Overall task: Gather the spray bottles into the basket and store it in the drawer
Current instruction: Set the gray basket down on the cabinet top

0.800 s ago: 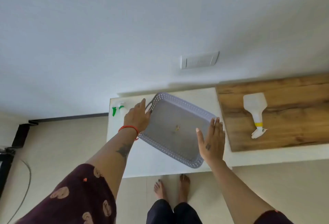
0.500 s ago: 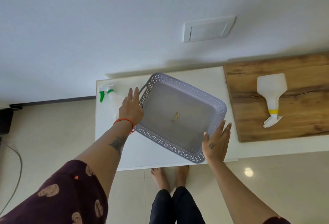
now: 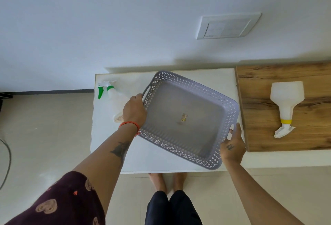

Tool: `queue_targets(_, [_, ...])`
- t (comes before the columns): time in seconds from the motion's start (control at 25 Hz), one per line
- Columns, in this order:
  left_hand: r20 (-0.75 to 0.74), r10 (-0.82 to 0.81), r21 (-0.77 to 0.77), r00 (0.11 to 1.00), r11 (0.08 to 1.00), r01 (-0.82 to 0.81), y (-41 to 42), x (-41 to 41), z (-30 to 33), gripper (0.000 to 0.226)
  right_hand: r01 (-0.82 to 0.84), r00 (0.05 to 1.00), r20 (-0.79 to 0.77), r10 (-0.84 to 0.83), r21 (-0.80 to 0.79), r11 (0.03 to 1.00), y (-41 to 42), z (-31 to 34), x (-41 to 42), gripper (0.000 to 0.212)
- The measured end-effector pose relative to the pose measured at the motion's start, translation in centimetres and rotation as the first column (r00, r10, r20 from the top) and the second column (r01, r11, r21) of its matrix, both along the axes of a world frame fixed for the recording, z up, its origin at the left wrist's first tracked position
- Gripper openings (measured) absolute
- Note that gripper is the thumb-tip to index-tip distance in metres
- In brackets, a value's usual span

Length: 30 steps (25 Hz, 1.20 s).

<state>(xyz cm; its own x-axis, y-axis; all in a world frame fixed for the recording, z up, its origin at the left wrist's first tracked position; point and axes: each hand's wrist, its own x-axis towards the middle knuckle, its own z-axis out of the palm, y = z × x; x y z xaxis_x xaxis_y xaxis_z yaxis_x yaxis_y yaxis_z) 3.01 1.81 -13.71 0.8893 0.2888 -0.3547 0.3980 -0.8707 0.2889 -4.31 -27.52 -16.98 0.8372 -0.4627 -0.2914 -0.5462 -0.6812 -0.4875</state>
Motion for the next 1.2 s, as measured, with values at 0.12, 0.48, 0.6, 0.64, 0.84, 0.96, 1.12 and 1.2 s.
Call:
queue_targets(0.12, [0.051, 0.050, -0.023, 0.997, 0.999, -0.049, -0.3, -1.6, 0.7, 0.026, -0.068, 0.998, 0.017, 0.068, -0.002, 0.998, -1.4, 0.9, 1.9, 0.068])
queue_targets(0.48, [-0.003, 0.173, -0.067, 0.985, 0.983, -0.172, -0.2, -7.2, -0.4, 0.023, -0.305, 0.948, 0.044, 0.314, -0.139, 0.942, -2.7, 1.8, 6.2, 0.068])
queue_targets(0.6, [0.005, 0.184, -0.060, 0.983, 0.981, -0.183, -0.1, -7.7, -1.0, 0.022, -0.324, 0.941, 0.049, 0.334, -0.144, 0.935, -2.5, 0.9, 6.5, 0.069])
queue_targets(0.64, [0.005, 0.187, -0.058, 0.982, 0.981, -0.186, -0.1, -7.8, -1.2, 0.021, -0.326, 0.941, 0.049, 0.336, -0.144, 0.934, -2.5, 0.7, 6.5, 0.069])
queue_targets(0.84, [0.026, 0.189, -0.061, 0.982, 0.980, -0.188, 0.1, -7.9, -2.0, 0.021, -0.329, 0.937, 0.076, 0.342, -0.151, 0.932, -2.4, -0.1, 6.1, 0.069])
queue_targets(0.96, [0.028, 0.200, -0.075, 0.980, 0.978, -0.197, 0.2, -7.9, -2.4, 0.022, -0.317, 0.940, 0.077, 0.332, -0.160, 0.935, -2.1, -0.7, 5.9, 0.069])
queue_targets(1.12, [0.024, 0.252, -0.096, 0.968, 0.964, -0.248, 0.3, -8.1, -1.4, 0.026, -0.341, 0.933, 0.041, 0.359, -0.229, 0.912, -1.7, -0.6, 5.9, 0.067])
queue_targets(1.2, [0.055, 0.352, -0.089, 0.934, 0.934, -0.347, 0.5, -8.7, -0.4, 0.032, -0.326, 0.910, 0.163, 0.382, -0.288, 0.900, 0.1, 0.2, 6.4, 0.063])
